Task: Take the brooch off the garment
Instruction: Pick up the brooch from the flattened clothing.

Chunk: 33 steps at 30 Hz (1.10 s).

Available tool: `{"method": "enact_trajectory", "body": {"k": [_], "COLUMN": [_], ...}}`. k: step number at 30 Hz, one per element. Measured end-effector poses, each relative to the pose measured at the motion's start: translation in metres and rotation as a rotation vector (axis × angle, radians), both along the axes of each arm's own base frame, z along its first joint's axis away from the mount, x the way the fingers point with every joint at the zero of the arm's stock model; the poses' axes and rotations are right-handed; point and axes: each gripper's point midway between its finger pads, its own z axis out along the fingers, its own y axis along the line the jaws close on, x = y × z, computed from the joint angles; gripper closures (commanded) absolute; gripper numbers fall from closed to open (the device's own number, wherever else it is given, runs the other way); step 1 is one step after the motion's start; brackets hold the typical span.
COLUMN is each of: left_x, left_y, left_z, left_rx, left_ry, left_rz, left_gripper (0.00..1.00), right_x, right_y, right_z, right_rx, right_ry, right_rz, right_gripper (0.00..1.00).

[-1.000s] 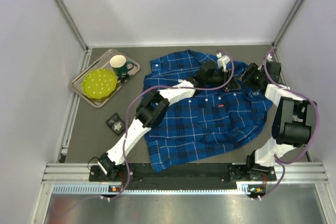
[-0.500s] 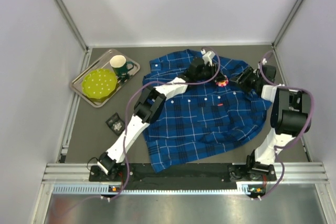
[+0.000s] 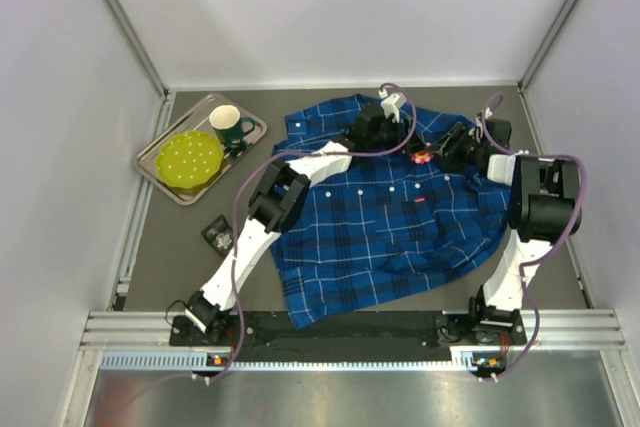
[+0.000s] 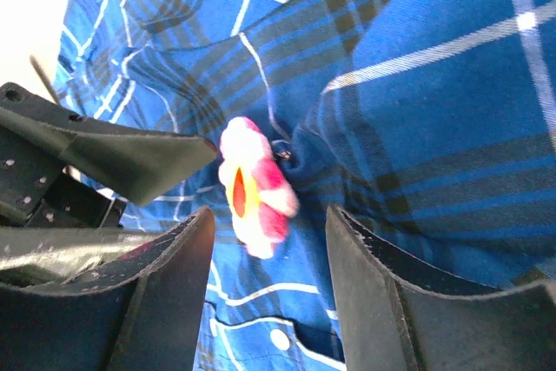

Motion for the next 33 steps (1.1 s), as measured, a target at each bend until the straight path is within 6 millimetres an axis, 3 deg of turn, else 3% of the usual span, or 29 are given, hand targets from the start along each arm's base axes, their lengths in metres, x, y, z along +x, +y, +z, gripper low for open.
{"method": "enact_trajectory", "body": {"k": [2, 6, 10, 12, 17, 21, 27, 32, 33], "left_x": [-0.002, -0.007, -0.013, -0.014, -0.018, -0.016, -0.002, 0.004, 0.005], "left_y": [0.002, 0.004, 0.000, -0.001, 0.000, 0.001, 0.000, 0.003, 0.004], "left_z": [0.007, 0.026, 0.031, 0.027, 0.013, 0.010, 0.011, 0.001, -0.005], "left_rx": [0.027, 0.085, 0.149, 0.182, 0.269, 0.293, 0.300, 0.327, 0.336], "left_ry": [-0.028, -0.134, -0.221, -0.250, -0.269, -0.272, -0.300, -0.298, -0.292], "left_rz": [-0.004, -0.005, 0.008, 0.018, 0.032, 0.050, 0.088, 0.121, 0.126], "left_gripper": [0.34, 0.52, 0.58, 0.56, 0.38, 0.35, 0.51, 0.60, 0.65], "right_x": [0.001, 0.012, 0.018, 0.021, 0.022, 0.022, 0.023, 0.022, 0.023], "right_y": [0.004, 0.013, 0.015, 0.017, 0.026, 0.027, 0.029, 0.027, 0.024], "right_z": [0.003, 0.007, 0.016, 0.022, 0.031, 0.033, 0.035, 0.032, 0.030], "right_rx": [0.029, 0.100, 0.140, 0.156, 0.190, 0.203, 0.208, 0.198, 0.186], "right_ry": [-0.008, -0.039, -0.067, -0.092, -0.122, -0.124, -0.129, -0.117, -0.108], "right_rz": [0.010, 0.024, 0.017, 0.019, 0.040, 0.045, 0.047, 0.035, 0.019], "right_gripper": [0.48, 0.53, 0.58, 0.57, 0.54, 0.54, 0.54, 0.54, 0.54]}}
